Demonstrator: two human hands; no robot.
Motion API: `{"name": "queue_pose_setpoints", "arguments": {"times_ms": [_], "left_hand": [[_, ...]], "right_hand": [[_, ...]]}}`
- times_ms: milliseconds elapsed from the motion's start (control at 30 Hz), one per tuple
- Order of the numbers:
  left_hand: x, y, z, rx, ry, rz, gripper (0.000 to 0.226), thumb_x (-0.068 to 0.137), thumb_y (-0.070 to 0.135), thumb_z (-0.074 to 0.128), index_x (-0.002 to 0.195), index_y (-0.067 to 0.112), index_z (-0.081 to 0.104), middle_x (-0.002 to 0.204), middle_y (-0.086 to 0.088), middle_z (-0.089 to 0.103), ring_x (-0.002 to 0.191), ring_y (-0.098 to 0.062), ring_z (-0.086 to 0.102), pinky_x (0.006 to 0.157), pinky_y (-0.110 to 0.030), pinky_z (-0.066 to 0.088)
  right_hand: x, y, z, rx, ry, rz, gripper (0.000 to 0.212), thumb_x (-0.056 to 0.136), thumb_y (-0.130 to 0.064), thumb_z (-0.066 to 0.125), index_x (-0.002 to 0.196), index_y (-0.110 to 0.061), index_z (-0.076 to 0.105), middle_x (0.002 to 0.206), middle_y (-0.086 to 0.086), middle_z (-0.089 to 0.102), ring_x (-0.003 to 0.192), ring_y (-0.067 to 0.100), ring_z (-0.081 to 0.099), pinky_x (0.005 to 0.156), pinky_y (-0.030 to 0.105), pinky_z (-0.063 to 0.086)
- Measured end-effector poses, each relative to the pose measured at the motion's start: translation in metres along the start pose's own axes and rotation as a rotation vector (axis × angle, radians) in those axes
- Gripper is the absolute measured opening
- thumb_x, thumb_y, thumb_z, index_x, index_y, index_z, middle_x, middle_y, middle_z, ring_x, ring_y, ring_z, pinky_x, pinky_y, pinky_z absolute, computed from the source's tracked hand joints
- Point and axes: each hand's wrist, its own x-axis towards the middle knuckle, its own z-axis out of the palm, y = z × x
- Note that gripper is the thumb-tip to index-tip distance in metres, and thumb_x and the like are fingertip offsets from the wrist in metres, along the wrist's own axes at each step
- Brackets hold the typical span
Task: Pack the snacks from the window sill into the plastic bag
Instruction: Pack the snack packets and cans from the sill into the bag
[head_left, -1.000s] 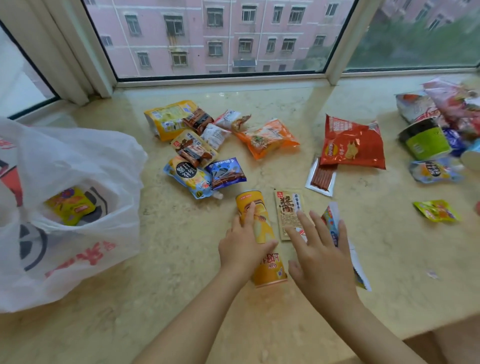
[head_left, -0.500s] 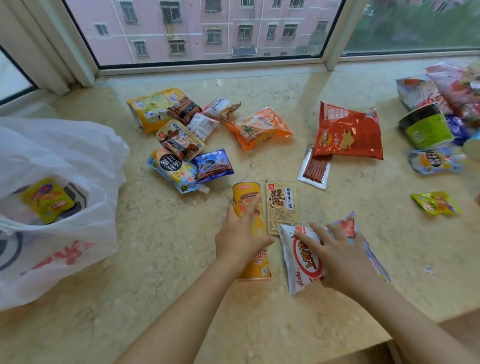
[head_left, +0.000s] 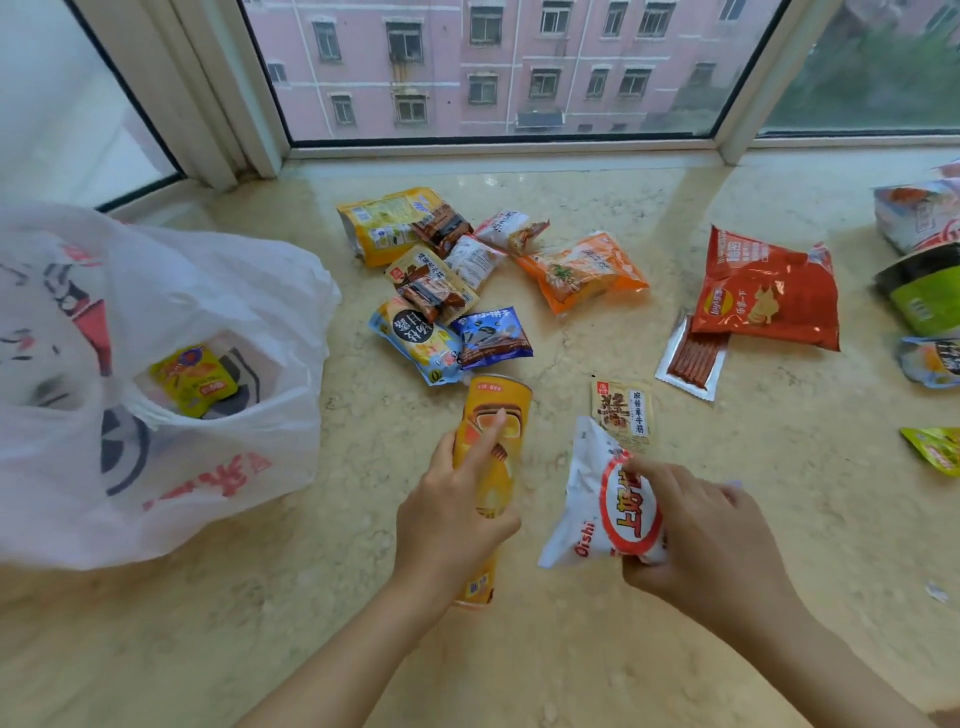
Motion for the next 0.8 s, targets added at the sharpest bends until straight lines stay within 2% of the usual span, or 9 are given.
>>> {"name": "queue_pose_setpoints", "arguments": {"times_ms": [133, 300, 400, 567, 633, 733, 800], "left_hand": [[-0.024, -0.031, -0.044, -0.010, 0.079, -0.017, 0.095, 0.068, 0.039, 0.068, 0.138, 0.066, 0.010, 0.145, 0.018, 0.033, 0.100, -0.007, 0.058, 0.068, -0.021, 0.050], [-0.057, -0.076, -0.098, -0.071, 0.200, -0.058, 0.096, 0.067, 0.035, 0.071, 0.136, 0.069, 0.014, 0.136, 0.020, 0.039, 0.095, -0.002, 0.058, 0.070, -0.027, 0.056], [-0.078, -0.103, -0.128, -0.043, 0.250, -0.090, 0.096, 0.069, 0.037, 0.073, 0.133, 0.073, 0.010, 0.146, 0.019, 0.032, 0.109, -0.004, 0.056, 0.079, -0.026, 0.055], [-0.103, -0.147, -0.178, -0.012, 0.307, -0.152, 0.097, 0.069, 0.039, 0.072, 0.131, 0.074, 0.007, 0.142, 0.025, 0.034, 0.096, -0.003, 0.059, 0.072, -0.027, 0.056], [-0.109, -0.166, -0.200, 0.033, 0.335, -0.181, 0.096, 0.069, 0.044, 0.072, 0.132, 0.074, 0.006, 0.141, 0.026, 0.033, 0.096, -0.005, 0.058, 0.071, -0.026, 0.054], [-0.112, -0.193, -0.230, 0.022, 0.356, -0.232, 0.088, 0.069, 0.049, 0.068, 0.134, 0.070, 0.012, 0.141, 0.023, 0.036, 0.099, -0.010, 0.058, 0.071, -0.031, 0.055], [-0.110, -0.206, -0.247, 0.022, 0.375, -0.235, 0.083, 0.067, 0.053, 0.062, 0.136, 0.067, 0.018, 0.134, 0.020, 0.042, 0.093, -0.013, 0.059, 0.067, -0.034, 0.055]], "right_hand": [[0.007, -0.054, -0.009, 0.070, 0.029, -0.076, 0.076, 0.048, -0.043, 0.064, 0.121, -0.027, 0.050, 0.103, -0.010, 0.065, 0.088, 0.017, 0.066, 0.071, 0.031, 0.039], [0.016, -0.129, -0.012, 0.170, 0.054, -0.162, 0.073, 0.051, -0.045, 0.063, 0.121, -0.031, 0.050, 0.100, -0.016, 0.062, 0.083, 0.014, 0.064, 0.068, 0.031, 0.041], [0.018, -0.176, -0.007, 0.192, 0.036, -0.224, 0.074, 0.050, -0.047, 0.062, 0.122, -0.032, 0.048, 0.101, -0.017, 0.062, 0.081, 0.014, 0.064, 0.068, 0.032, 0.043], [0.020, -0.253, 0.005, 0.220, -0.042, -0.284, 0.077, 0.048, -0.052, 0.059, 0.121, -0.034, 0.046, 0.101, -0.018, 0.063, 0.081, 0.012, 0.066, 0.066, 0.031, 0.046], [0.018, -0.284, 0.012, 0.243, -0.076, -0.303, 0.077, 0.047, -0.052, 0.060, 0.121, -0.037, 0.045, 0.102, -0.021, 0.062, 0.081, 0.009, 0.065, 0.067, 0.029, 0.047], [0.019, -0.330, 0.021, 0.290, -0.166, -0.323, 0.076, 0.050, -0.053, 0.059, 0.123, -0.044, 0.041, 0.101, -0.023, 0.060, 0.086, 0.006, 0.063, 0.072, 0.027, 0.047], [0.027, -0.356, 0.027, 0.328, -0.245, -0.308, 0.074, 0.056, -0.054, 0.058, 0.126, -0.046, 0.037, 0.105, -0.022, 0.058, 0.094, 0.007, 0.059, 0.074, 0.025, 0.045]]}}
